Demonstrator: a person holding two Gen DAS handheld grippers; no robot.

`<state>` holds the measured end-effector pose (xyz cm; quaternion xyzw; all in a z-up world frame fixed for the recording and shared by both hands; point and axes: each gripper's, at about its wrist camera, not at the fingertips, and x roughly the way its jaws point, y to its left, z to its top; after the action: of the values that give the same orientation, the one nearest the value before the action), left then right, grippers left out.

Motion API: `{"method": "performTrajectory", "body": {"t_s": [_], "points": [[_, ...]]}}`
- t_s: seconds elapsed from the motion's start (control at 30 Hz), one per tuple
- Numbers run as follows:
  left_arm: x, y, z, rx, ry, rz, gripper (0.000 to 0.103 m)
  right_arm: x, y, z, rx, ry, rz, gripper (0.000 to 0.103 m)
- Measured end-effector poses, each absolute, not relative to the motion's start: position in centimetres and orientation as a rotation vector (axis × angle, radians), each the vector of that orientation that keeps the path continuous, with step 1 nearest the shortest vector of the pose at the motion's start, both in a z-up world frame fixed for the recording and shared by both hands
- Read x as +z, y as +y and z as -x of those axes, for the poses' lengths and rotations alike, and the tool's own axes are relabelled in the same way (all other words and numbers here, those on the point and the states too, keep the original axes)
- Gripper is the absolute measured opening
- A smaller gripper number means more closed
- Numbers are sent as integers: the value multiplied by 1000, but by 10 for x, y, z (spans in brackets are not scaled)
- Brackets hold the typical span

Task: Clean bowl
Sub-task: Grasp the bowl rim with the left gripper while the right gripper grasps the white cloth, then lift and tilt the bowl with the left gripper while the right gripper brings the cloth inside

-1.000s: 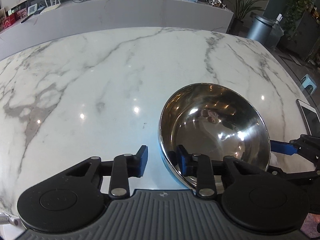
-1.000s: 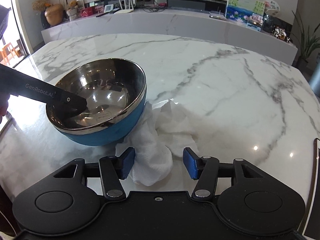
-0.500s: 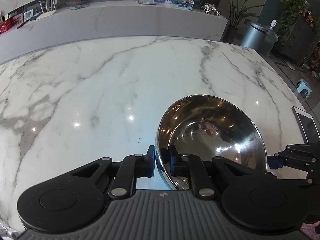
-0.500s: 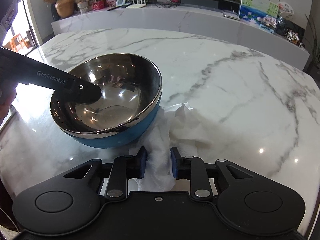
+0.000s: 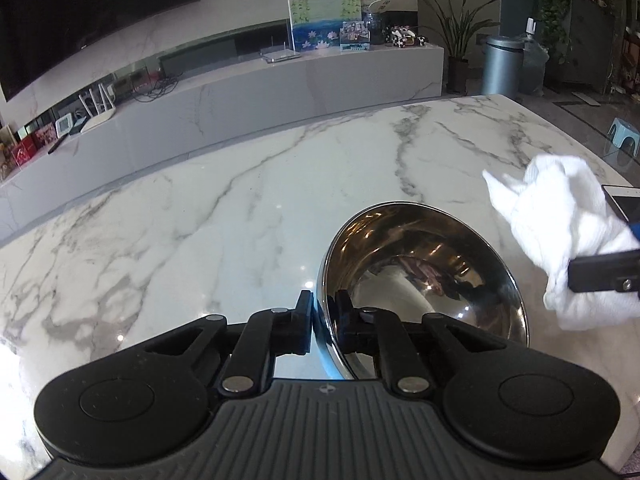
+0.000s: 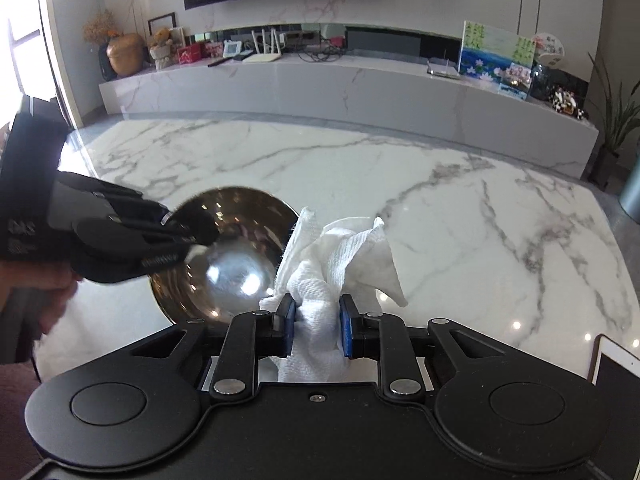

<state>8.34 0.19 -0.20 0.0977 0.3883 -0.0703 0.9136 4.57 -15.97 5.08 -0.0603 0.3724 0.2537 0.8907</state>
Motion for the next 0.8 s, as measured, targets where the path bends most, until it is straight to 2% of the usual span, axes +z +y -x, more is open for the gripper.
{"method": "performTrajectory", "body": {"t_s": [0.13, 0.57, 0.8], "points": [[-3, 1, -85, -151, 800, -197, 10, 59, -146, -51, 618, 784, 86, 20], [-1, 8, -83, -181, 798, -204, 10, 25, -102, -81, 735, 842, 216, 20], [-3, 10, -77, -197, 797, -212, 10, 3, -94, -88, 735, 885, 194, 20]]}}
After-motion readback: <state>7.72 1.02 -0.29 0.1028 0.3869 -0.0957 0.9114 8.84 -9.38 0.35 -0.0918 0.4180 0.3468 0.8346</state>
